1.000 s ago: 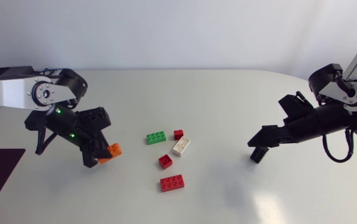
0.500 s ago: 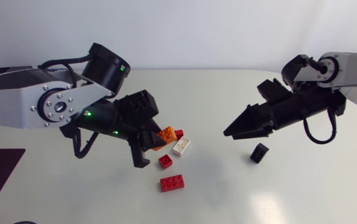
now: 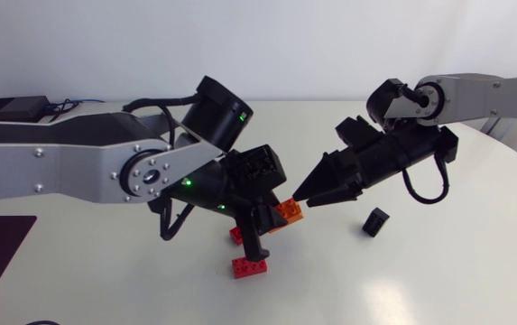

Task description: Sort duplo bricks by size, large to the right and small to the left

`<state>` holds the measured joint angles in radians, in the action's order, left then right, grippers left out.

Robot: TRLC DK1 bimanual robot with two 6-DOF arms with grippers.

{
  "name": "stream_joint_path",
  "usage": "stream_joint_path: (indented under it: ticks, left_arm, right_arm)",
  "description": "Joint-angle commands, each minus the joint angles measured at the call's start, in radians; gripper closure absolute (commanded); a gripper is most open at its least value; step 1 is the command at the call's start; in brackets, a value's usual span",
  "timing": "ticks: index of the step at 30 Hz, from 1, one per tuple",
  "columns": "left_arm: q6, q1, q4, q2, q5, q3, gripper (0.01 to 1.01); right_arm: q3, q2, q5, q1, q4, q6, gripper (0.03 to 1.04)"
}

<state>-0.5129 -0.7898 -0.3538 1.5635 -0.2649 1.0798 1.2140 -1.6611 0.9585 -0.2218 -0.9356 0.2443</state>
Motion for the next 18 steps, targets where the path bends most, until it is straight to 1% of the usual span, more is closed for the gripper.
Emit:
stream_joint_path:
  ticks: [1,2,5,6,7,8,10,12,13,14,15,16,18]
  left_arm:
    - [0.037,-0.028,0.021,0.035,0.007,0.04,0.78]
    - [0.039,-0.032,0.024,0.04,0.01,0.046,0.78]
    - [0.047,-0.045,0.033,0.05,0.019,0.06,0.78]
    - [0.048,-0.046,0.038,0.05,0.023,0.06,0.78]
    - [0.048,-0.048,0.042,0.05,0.027,0.058,0.777]
    - [0.048,-0.049,0.045,0.05,0.036,0.057,0.769]
    - [0.048,-0.049,0.045,0.046,0.053,0.054,0.749]
    - [0.053,-0.04,0.049,0.036,0.07,0.051,0.728]
    - [0.059,-0.034,0.052,0.03,0.072,0.048,0.63]
    - [0.06,-0.025,0.052,0.023,0.072,0.043,0.426]
    - [0.06,-0.019,0.052,0.015,0.073,0.037,0.251]
    - [0.06,-0.011,0.055,0.004,0.078,0.029,0.167]
    - [0.059,0.004,0.059,-0.019,0.079,0.014,0.107]
  right_arm:
    - [0.005,-0.022,0.006,-0.03,0.014,-0.043,0.13]
    - [-0.001,-0.022,0.006,-0.04,0.024,-0.054,0.14]
    - [-0.027,-0.02,0.003,-0.062,0.067,-0.088,0.33]
    - [-0.037,-0.019,0.0,-0.067,0.078,-0.092,0.42]
    - [-0.047,-0.017,-0.004,-0.074,0.093,-0.1,0.56]
    - [-0.056,-0.017,-0.018,-0.076,0.11,-0.115,0.66]
    - [-0.07,-0.019,-0.037,-0.077,0.127,-0.128,0.83]
    - [-0.085,-0.012,-0.053,-0.076,0.129,-0.126,0.83]
    - [-0.096,-0.003,-0.061,-0.074,0.138,-0.128,0.84]
    - [-0.103,0.006,-0.063,-0.067,0.141,-0.128,0.84]
    - [-0.113,0.014,-0.066,-0.06,0.147,-0.128,0.85]
    - [-0.12,0.018,-0.07,-0.051,0.152,-0.128,0.85]
    - [-0.137,0.031,-0.07,-0.031,0.164,-0.125,0.86]
